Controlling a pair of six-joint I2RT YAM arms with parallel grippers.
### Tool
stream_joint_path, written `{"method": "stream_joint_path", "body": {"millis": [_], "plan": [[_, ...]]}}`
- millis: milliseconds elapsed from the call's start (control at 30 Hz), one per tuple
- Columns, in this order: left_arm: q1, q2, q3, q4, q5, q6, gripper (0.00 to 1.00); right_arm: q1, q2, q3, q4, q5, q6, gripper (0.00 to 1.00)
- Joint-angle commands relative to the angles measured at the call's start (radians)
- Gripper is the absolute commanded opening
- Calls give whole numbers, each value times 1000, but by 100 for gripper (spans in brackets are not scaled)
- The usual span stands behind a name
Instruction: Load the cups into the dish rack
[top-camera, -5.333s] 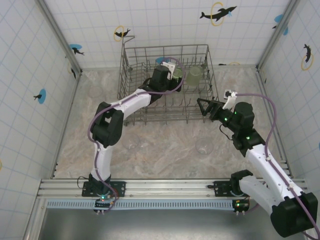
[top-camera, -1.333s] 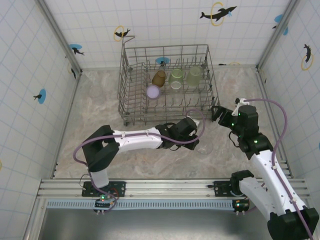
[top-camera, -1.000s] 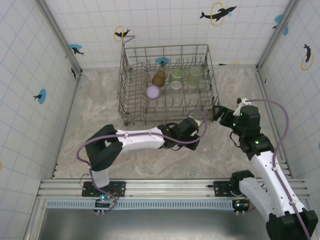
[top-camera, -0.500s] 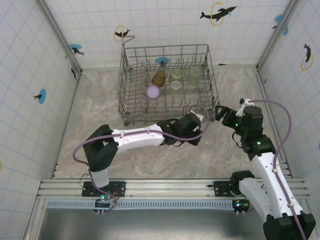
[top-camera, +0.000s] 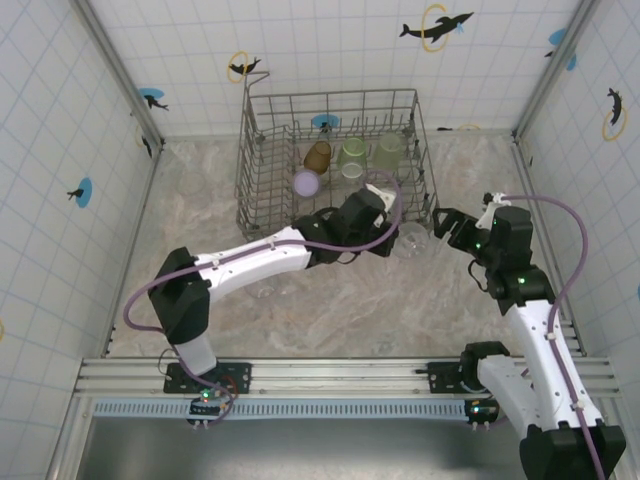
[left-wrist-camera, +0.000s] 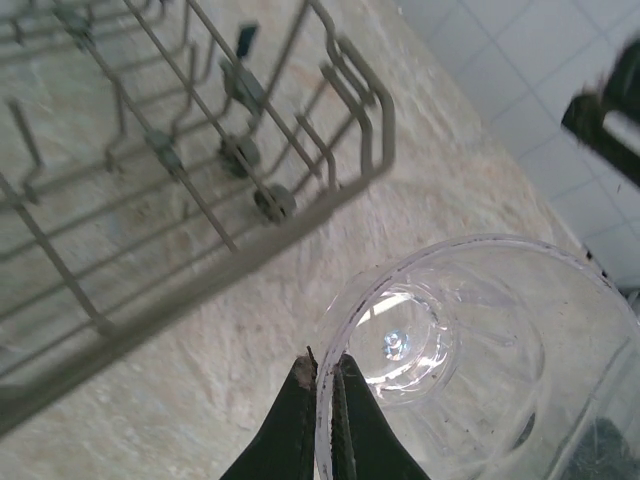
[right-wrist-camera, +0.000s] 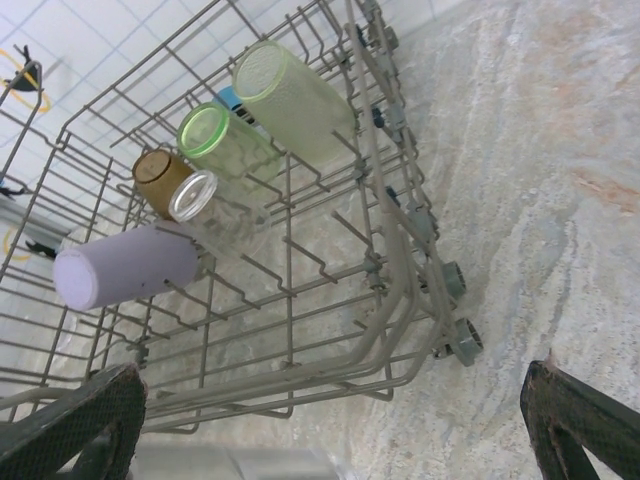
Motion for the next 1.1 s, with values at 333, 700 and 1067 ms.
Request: {"method": "stream_joint_path", "body": {"millis": [333,700,1067], "plan": [[104,-58,159,40,186,8,0,-14,70,97,90,-122,-14,99],[274,-127,89,104,196,-21,0,-20,164,74,283,-278,92,99],[487,-160,-55,306,394,-154,0,0,239,49,539,-374,210,99]]}}
